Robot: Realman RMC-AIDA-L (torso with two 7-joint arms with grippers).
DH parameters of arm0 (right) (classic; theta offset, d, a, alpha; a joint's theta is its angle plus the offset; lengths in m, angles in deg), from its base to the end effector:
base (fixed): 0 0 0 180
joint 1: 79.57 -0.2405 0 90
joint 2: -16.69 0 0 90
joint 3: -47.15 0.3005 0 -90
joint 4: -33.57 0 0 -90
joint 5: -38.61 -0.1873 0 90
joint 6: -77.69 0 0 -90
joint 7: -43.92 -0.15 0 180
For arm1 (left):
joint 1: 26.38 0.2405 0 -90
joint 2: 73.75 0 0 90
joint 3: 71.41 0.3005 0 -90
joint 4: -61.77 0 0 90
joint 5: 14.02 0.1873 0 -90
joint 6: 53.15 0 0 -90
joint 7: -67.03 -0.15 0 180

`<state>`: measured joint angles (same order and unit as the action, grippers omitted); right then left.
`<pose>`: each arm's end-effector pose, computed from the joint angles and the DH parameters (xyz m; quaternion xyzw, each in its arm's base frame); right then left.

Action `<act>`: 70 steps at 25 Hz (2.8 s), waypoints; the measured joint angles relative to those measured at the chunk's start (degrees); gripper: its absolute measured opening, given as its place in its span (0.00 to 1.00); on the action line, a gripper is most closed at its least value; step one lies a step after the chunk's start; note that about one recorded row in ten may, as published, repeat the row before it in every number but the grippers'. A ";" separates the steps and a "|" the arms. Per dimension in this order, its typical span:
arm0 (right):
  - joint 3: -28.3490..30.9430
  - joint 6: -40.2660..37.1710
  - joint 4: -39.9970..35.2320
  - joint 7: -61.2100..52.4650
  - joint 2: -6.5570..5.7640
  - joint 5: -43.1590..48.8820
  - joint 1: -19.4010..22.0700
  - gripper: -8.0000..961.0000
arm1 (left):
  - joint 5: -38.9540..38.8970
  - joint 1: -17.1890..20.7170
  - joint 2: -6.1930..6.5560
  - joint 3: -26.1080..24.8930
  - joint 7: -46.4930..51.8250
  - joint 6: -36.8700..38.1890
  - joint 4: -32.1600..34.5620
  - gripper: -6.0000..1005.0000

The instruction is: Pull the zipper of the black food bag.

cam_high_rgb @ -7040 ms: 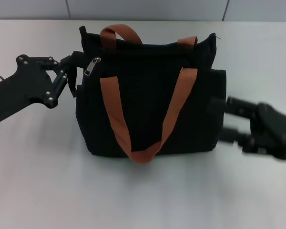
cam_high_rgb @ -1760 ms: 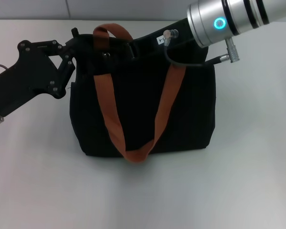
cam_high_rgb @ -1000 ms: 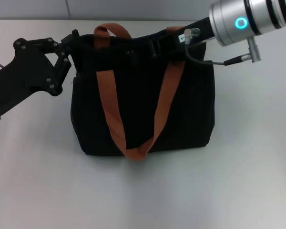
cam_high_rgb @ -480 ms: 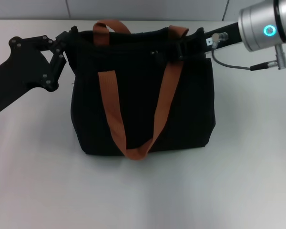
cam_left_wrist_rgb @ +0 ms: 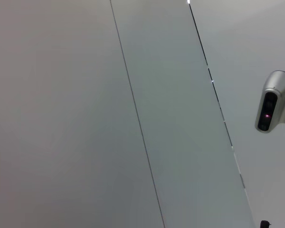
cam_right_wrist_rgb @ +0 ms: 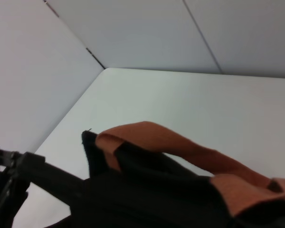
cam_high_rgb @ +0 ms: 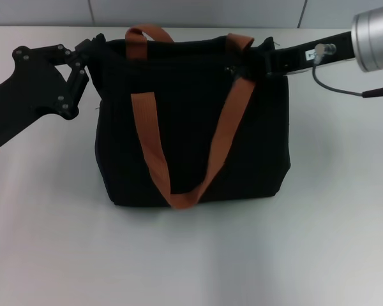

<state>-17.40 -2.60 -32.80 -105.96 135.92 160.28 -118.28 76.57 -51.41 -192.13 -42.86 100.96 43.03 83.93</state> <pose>0.1684 0.3936 -0.0204 -0.8769 0.4513 0.1258 0.1071 -0.2914 0.3139 0.0081 -0.8400 0.0008 -0.3921 0.3750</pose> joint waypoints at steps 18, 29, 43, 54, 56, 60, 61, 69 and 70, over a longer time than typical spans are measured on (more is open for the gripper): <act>4.28 -2.07 -2.62 0.49 0.04 0.83 2.28 0.01 | -0.04 -0.18 0.10 -0.65 0.00 -0.30 0.10 0.03; 12.92 -7.42 4.49 16.85 -0.37 -18.72 7.28 0.11 | -0.04 -0.15 -0.07 -0.60 0.00 -0.65 -0.01 0.03; 20.59 -29.54 26.16 63.42 -0.76 -29.60 13.65 0.60 | 0.01 0.03 -0.21 -0.50 2.27 -4.35 -1.15 0.03; 20.34 -30.11 32.96 83.91 -0.23 -15.55 14.29 0.73 | 0.68 0.92 0.21 -0.19 8.71 -4.37 -0.67 0.12; 20.34 -28.65 33.27 84.53 -0.23 -13.46 13.89 0.73 | 0.99 1.38 0.54 -0.16 11.09 -4.57 -0.18 0.16; 20.33 -27.74 34.47 86.35 -0.23 -12.13 13.10 0.73 | 2.85 2.02 1.78 -0.04 16.98 -4.83 1.17 0.24; 20.33 -27.74 34.47 86.35 -0.23 -12.13 13.10 0.73 | 2.85 2.02 1.78 -0.04 16.98 -4.83 1.17 0.28; 18.13 -22.03 38.15 90.15 -0.18 -11.63 12.36 0.73 | 7.25 4.15 5.30 0.04 31.46 4.81 5.66 0.62; 17.94 -20.74 39.26 90.99 -0.12 -11.62 12.12 0.73 | 8.91 4.25 6.02 0.04 35.54 8.15 7.43 0.65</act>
<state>0.53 -23.34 6.46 -14.96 135.79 148.65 -106.16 85.48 -47.16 -186.10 -42.83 136.49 51.17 91.37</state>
